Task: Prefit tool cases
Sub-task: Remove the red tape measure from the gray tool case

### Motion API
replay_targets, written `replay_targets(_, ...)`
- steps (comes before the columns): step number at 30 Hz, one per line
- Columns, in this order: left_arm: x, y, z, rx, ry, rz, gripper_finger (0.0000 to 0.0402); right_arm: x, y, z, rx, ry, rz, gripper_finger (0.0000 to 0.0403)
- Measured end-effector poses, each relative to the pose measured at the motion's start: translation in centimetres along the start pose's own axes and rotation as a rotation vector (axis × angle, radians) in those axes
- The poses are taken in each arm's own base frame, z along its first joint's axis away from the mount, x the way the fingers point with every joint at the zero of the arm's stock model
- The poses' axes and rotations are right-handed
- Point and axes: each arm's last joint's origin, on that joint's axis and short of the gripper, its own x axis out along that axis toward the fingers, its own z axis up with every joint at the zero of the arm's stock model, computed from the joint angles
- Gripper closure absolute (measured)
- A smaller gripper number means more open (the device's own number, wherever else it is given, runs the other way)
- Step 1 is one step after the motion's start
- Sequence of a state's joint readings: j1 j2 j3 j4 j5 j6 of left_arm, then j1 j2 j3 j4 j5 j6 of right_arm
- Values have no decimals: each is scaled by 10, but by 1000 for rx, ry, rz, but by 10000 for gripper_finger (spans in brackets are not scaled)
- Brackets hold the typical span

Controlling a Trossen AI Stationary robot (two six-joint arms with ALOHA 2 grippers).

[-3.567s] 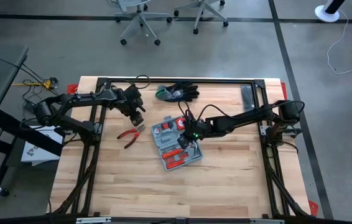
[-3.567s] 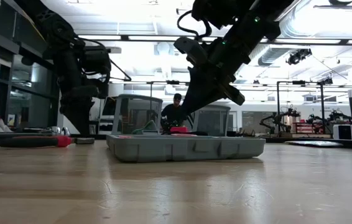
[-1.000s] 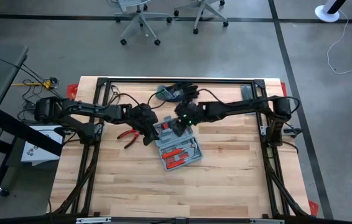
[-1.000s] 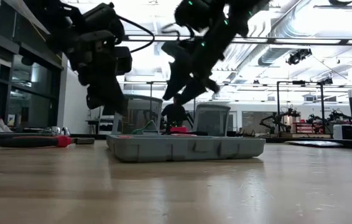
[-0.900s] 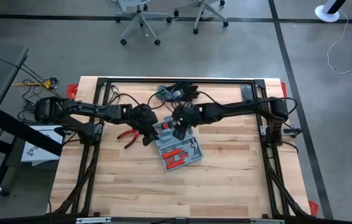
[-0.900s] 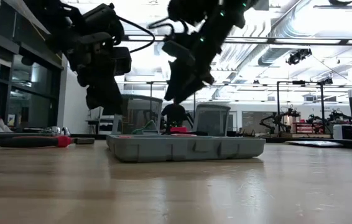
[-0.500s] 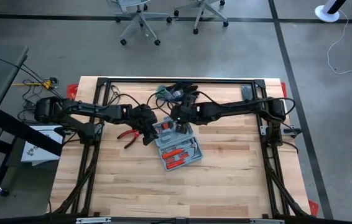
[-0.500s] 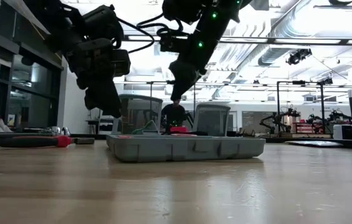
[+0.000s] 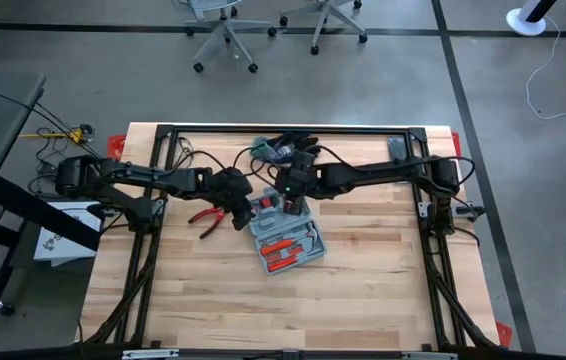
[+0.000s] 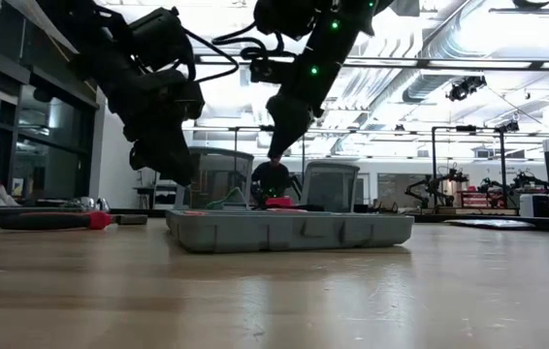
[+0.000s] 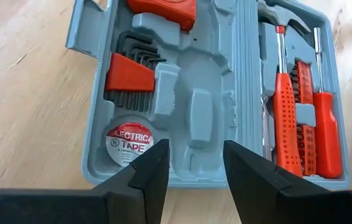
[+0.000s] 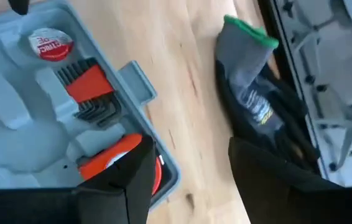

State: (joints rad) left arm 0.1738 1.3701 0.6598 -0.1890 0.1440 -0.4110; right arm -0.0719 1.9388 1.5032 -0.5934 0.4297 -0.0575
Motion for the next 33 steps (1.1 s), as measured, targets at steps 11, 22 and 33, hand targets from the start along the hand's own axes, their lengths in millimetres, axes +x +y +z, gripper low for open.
replay_targets(11,0,0,0,4,1,0,259,0,6,-1,60,10,274,208)
replay_targets(22,0,0,0,22,1,2,259,4,-4,-7,146,75,338,159)
replay_targets(33,0,0,0,22,1,2,259,6,-8,-7,70,56,359,8)
